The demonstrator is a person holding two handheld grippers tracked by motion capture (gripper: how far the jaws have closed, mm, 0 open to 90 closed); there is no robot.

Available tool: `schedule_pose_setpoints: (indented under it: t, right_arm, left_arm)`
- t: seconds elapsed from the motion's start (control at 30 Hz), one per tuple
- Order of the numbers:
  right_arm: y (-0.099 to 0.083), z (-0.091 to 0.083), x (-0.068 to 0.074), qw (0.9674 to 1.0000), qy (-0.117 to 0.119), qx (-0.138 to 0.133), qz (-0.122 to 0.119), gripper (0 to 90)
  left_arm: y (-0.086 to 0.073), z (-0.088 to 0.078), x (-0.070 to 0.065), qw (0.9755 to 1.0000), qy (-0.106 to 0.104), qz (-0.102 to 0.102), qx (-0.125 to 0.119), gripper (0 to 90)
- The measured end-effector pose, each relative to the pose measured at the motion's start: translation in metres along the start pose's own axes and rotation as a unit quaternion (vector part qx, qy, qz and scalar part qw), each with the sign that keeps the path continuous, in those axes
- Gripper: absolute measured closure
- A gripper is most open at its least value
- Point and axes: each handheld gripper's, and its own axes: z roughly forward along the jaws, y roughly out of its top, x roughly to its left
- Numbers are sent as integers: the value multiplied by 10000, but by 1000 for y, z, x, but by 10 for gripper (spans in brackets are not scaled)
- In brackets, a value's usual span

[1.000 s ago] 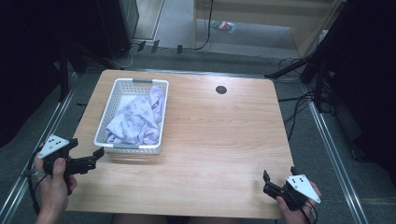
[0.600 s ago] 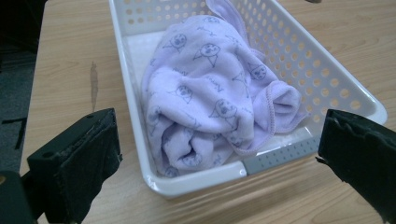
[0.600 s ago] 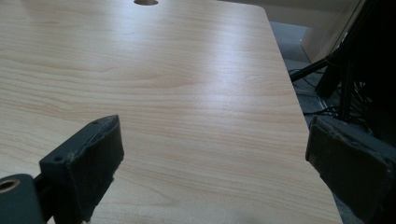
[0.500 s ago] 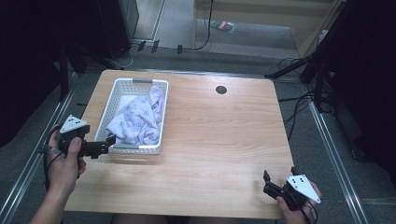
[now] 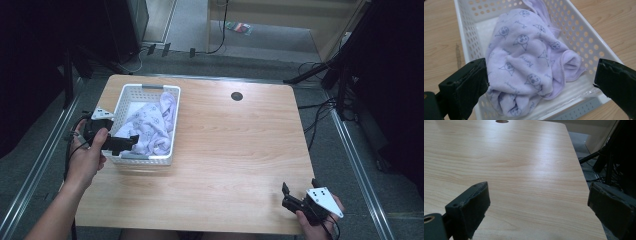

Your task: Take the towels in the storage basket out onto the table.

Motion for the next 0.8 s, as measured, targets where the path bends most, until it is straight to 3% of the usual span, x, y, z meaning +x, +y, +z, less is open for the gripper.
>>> schedule_pose_setpoints:
  t: [0.23,0.6,0.8]
  right_arm:
    - [0,0,0,10000,6,-3,2,43]
    - [0,0,0,10000,6,-5,-1,43]
    - [0,0,0,10000,9,1,-3,43]
  left_arm:
    - [16,18,-3,9994,1,68,330,0]
    - [28,53,-3,9972,-65,-93,735,0]
    - [32,70,-2,9955,-2,-127,935,0]
